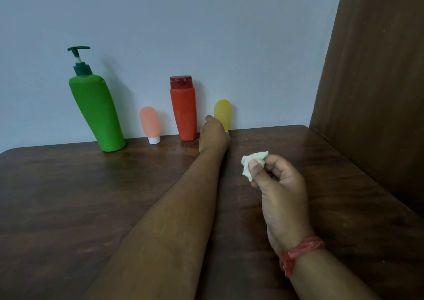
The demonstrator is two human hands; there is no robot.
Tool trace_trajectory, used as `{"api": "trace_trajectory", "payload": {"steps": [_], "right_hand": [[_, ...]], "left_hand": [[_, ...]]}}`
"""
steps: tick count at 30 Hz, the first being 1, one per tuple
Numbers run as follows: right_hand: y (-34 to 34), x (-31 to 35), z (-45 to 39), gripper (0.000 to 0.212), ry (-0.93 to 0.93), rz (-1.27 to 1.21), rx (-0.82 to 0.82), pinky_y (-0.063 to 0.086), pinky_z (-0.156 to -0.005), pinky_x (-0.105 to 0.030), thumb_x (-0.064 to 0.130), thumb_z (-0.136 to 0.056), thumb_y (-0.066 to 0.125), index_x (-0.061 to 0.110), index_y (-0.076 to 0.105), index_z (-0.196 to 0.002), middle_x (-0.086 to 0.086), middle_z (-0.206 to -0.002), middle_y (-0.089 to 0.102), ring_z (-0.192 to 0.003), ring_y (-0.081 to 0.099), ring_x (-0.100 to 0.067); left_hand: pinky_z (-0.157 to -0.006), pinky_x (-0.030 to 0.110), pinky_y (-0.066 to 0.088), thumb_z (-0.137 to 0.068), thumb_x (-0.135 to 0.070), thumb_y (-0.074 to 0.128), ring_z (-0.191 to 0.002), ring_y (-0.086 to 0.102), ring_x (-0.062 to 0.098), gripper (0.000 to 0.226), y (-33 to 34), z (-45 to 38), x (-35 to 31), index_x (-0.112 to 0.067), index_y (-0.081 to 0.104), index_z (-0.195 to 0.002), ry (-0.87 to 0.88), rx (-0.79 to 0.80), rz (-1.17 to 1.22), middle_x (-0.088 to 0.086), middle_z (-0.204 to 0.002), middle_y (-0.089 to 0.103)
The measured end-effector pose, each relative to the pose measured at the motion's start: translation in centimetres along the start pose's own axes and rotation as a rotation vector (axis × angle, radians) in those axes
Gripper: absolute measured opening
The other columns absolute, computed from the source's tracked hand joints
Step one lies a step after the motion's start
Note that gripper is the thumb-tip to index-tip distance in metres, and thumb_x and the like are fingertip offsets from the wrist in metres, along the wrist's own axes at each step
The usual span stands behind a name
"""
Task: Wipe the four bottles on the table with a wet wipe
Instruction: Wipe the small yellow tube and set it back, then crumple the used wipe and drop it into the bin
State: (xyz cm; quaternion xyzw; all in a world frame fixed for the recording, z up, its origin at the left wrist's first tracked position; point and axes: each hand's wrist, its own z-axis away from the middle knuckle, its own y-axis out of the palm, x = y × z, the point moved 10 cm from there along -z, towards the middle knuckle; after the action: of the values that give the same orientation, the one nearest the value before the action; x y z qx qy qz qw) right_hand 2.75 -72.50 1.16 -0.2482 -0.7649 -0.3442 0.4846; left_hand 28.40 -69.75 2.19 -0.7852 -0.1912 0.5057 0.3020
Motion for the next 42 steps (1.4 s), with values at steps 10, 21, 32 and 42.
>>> {"api": "trace_trajectory", "payload": {"steps": [10, 21, 32, 42], "right_hand": [[-0.1, 0.0, 0.1, 0.012, 0.015, -0.018, 0.011, 0.050, -0.066, -0.015, 0.008, -0.091, 0.066, 0.016, 0.074, -0.095, 0.001, -0.087, 0.075, -0.075, 0.064, -0.002], [2.0, 0.1, 1.2, 0.010, 0.084, 0.024, 0.191, 0.048, -0.067, -0.022, 0.005, -0.093, 0.063, 0.011, 0.071, -0.092, -0.006, -0.088, 0.071, -0.072, 0.061, -0.004], [7.4, 2.6, 12.8, 0.012, 0.115, 0.180, 0.476, 0.054, -0.073, -0.021, 0.001, -0.094, 0.060, 0.004, 0.067, -0.102, -0.005, -0.091, 0.075, -0.083, 0.070, -0.011], [9.1, 4.1, 19.8, 0.016, 0.163, 0.166, 0.477, 0.056, -0.080, -0.039, 0.002, -0.090, 0.059, 0.010, 0.072, -0.096, -0.012, -0.091, 0.073, -0.079, 0.065, -0.015]], "left_hand": [[-0.100, 0.043, 0.047, -0.090, -0.014, 0.072, -0.124, 0.051, 0.037, 0.052, -0.3, 0.6, 0.2, 0.001, 0.040, -0.128, -0.023, 0.011, 0.040, 0.022, -0.128, 0.057], [-0.079, 0.023, 0.048, -0.095, -0.024, 0.067, -0.100, 0.064, 0.015, 0.035, -6.4, 11.7, 2.2, -0.010, 0.046, -0.119, 0.036, 0.128, 0.270, 0.002, -0.107, 0.069], [-0.095, 0.033, 0.052, -0.101, -0.033, 0.059, -0.097, 0.068, 0.011, 0.014, -16.9, 27.7, 6.7, -0.024, 0.064, -0.112, -0.069, 0.204, 0.710, -0.002, -0.103, 0.073], [-0.093, 0.044, 0.053, -0.093, -0.027, 0.071, -0.089, 0.063, 0.017, 0.015, -21.9, 33.5, 9.5, -0.013, 0.065, -0.095, -0.153, 0.082, 0.719, 0.011, -0.100, 0.073]]}}
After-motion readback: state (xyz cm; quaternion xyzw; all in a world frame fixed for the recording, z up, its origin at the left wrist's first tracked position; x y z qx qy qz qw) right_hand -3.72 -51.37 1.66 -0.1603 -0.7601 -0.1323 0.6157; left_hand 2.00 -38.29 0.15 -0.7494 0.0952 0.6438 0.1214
